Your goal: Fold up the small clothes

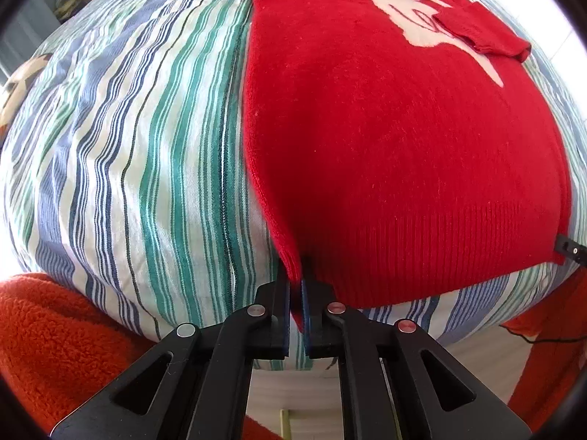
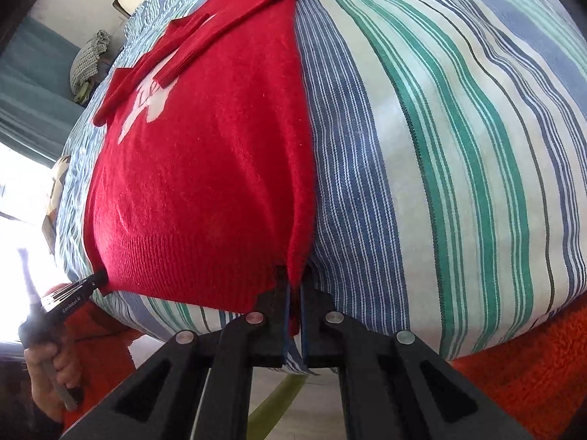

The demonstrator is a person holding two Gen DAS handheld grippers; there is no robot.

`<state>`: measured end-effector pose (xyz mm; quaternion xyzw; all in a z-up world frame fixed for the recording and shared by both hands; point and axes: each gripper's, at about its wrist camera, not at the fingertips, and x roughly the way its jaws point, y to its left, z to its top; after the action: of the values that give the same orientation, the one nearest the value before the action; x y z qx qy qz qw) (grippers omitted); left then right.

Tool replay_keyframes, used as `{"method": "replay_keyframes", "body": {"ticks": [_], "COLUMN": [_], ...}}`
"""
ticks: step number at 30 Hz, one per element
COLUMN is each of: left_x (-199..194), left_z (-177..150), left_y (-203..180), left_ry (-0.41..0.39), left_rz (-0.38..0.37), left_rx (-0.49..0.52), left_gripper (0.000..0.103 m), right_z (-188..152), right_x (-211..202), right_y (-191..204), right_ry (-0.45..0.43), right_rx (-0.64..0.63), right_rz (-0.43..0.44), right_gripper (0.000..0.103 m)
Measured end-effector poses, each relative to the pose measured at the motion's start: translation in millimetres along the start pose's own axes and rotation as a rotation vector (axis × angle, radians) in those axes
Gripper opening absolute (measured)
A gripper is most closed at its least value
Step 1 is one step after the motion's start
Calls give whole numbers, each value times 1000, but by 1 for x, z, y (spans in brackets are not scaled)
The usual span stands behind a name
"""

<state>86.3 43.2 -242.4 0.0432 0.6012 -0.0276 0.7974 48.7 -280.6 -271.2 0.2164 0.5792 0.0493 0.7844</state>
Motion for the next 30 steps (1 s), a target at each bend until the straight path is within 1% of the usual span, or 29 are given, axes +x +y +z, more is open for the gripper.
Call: {"method": "replay_keyframes", "body": {"ticks": [1,2,3,4,5,6,7,8,9,10,12,13,14,15,16,17,18,19,20,22,23,24,26,27,28,29,30], "left_x": [0,-2,-5,-8,-8,-9,-11,-14,-20,-30,-55,-66,-74,-81,-85,-84,-81,-74,-67,-52,-47,-49,-51,-53,-53,-55,-59], "left_z": [-1,-2,-7,-10,-12,-15,-19,-22,-25,-29,-31,-29,-27,-24,-20,-18,-16,-12,-13,-9,-11,-13,-12,-9,-9,-14,-19], "left_y": [-3,-6,-6,-11,-10,-8,-2,3,8,16,29,36,43,49,54,59,64,75,79,84,86,86,82,82,83,87,91], "left_ry": [1,5,13,25,45,69,91,106,105,83,-10,-64,-116,-170,-223,-269,-298,-298,-274,-231,-222,-213,-210,-214,-220,-227,-231], "left_rz": [15,39,75,112,143,152,144,127,113,97,65,60,66,76,88,105,129,153,156,103,87,90,96,92,85,73,64], "left_rx": [11,23,31,33,28,17,3,-22,-55,-89,-156,-186,-214,-243,-271,-296,-315,-332,-352,-390,-401,-405,-403,-407,-412,-418,-423], "left_gripper": [8,17,37,53,82,88,87,82,80,80,81,81,85,88,88,88,88,88,88,87,87,87,87,87,87,87,87], "right_z": [-1,-2,-2,-4,-6,-8,-9,-9,-7,-1,21,35,49,64,77,89,99,107,115,128,135,143,155,164,174,182,189], "right_x": [-2,-4,-8,-12,-17,-22,-27,-35,-44,-57,-85,-96,-103,-108,-107,-100,-89,-74,-55,-9,15,38,73,83,83,73,60], "right_y": [-1,-3,-6,-12,-16,-20,-23,-26,-27,-24,-2,15,34,58,80,103,124,143,161,190,200,206,205,198,186,173,162], "right_ry": [2,12,34,57,75,90,104,113,112,94,15,-28,-66,-102,-133,-163,-187,-193,-188,-162,-140,-114,-76,-52,-50,-70,-99], "right_rx": [11,31,60,83,105,120,128,126,109,67,-92,-182,-271,-370,-460,-552,-644,-720,-785,-900,-925,-926,-880,-814,-715,-624,-560], "right_rz": [8,25,48,60,64,54,28,-8,-49,-105,-221,-253,-270,-275,-268,-257,-248,-240,-230,-233,-253,-277,-305,-278,-225,-182,-162], "right_gripper": [3,6,12,23,29,40,43,43,43,43,43,45,48,59,73,79,83,83,83,82,81,81,73,58,37,24,6]}}
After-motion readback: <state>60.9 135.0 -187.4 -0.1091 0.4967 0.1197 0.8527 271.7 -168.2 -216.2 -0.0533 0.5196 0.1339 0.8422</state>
